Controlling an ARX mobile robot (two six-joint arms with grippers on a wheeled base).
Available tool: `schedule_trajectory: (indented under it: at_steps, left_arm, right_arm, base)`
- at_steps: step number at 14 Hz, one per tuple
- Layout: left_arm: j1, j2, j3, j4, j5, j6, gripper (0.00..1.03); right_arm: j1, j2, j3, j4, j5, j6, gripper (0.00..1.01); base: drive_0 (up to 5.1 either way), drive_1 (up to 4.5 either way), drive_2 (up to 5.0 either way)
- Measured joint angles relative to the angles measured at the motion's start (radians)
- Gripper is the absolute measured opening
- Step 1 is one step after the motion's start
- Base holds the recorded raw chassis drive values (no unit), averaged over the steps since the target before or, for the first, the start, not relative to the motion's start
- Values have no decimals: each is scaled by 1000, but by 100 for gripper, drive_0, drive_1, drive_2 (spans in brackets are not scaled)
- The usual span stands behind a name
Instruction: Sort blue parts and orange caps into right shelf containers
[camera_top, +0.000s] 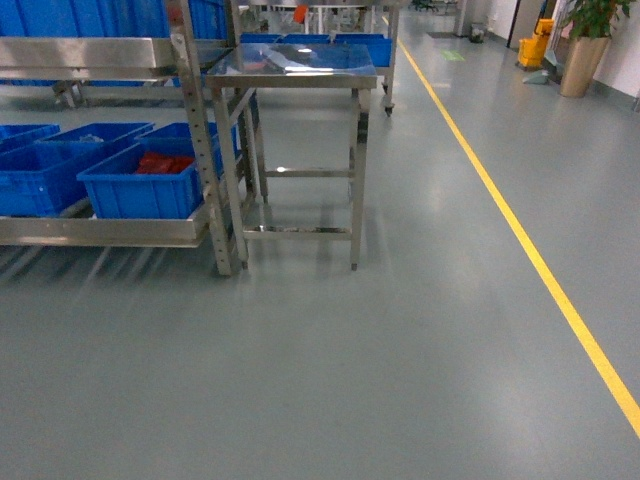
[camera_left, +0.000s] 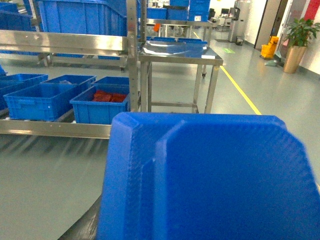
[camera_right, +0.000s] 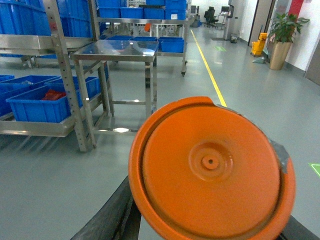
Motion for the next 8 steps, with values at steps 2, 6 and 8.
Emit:
schedule_trajectory:
  at_steps: [2, 6, 8]
  left_arm:
    - [0, 0, 0, -5, -1, 0, 43]
    - [0, 0, 0, -6, -1, 0, 43]
    - [0, 0, 0, -7, -1, 0, 43]
  right_arm:
    - [0, 0, 0, 1, 0, 0, 44]
    - [0, 0, 0, 0, 0, 0, 44]
    - [0, 0, 0, -1, 0, 0, 44]
  base:
    - [-7, 426, -441]
    - [-4, 429, -437]
    - [2, 435, -432]
